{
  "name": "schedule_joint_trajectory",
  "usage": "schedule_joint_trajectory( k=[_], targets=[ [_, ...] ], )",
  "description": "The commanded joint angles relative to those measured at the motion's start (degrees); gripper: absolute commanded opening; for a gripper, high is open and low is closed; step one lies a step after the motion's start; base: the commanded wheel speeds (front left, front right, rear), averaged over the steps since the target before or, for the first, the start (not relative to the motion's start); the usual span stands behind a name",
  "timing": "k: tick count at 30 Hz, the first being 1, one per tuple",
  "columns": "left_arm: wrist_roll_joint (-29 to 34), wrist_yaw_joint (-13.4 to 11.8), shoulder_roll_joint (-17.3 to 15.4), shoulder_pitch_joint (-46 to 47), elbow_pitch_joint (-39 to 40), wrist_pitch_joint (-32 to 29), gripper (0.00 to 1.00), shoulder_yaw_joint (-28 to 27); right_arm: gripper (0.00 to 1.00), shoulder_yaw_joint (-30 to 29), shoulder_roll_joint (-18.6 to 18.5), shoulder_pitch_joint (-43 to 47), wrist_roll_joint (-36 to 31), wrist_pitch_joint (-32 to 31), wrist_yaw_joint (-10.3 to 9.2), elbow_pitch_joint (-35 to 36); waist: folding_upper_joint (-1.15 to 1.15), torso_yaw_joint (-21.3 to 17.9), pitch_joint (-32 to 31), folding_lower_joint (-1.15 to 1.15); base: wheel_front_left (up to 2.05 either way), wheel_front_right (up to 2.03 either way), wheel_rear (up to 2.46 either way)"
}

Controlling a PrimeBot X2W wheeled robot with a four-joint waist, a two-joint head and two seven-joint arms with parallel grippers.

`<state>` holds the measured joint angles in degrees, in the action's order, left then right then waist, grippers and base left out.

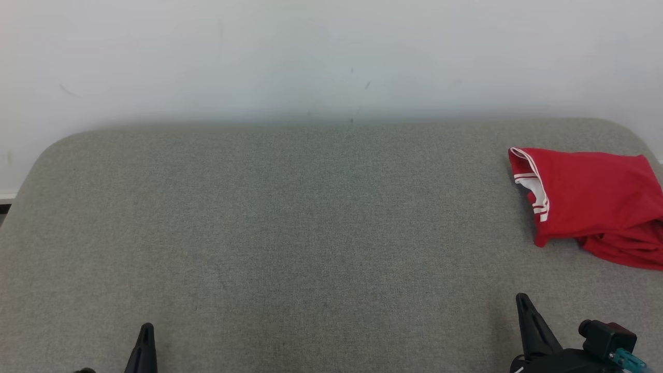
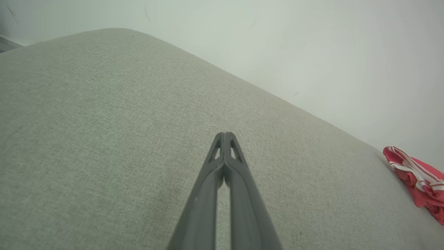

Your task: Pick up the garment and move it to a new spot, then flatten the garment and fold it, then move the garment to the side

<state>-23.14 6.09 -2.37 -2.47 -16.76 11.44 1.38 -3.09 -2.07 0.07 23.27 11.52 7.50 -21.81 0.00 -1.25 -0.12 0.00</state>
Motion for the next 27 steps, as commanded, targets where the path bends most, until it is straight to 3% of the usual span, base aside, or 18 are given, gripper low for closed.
schedule_joint_trajectory(
  k=[1, 27],
  targets=[
    [-2.7, 0.2, -0.3, 1.6, 1.2, -0.6, 0.0, -0.6, 0.0, -0.3, -0.3, -1.6, 2.9, -0.5, 0.0, 1.3, 0.0, 0.0, 0.0, 0.0, 0.0, 0.0, 0.0],
    [-25.2, 0.6, -0.5, 3.8, 2.1, -6.7, 0.0, -3.4, 0.0, -0.9, -0.6, -3.1, 25.3, -6.1, -0.01, 3.9, 0.0, 0.3, 0.1, 0.0, 0.0, 0.0, 0.0]
  ],
)
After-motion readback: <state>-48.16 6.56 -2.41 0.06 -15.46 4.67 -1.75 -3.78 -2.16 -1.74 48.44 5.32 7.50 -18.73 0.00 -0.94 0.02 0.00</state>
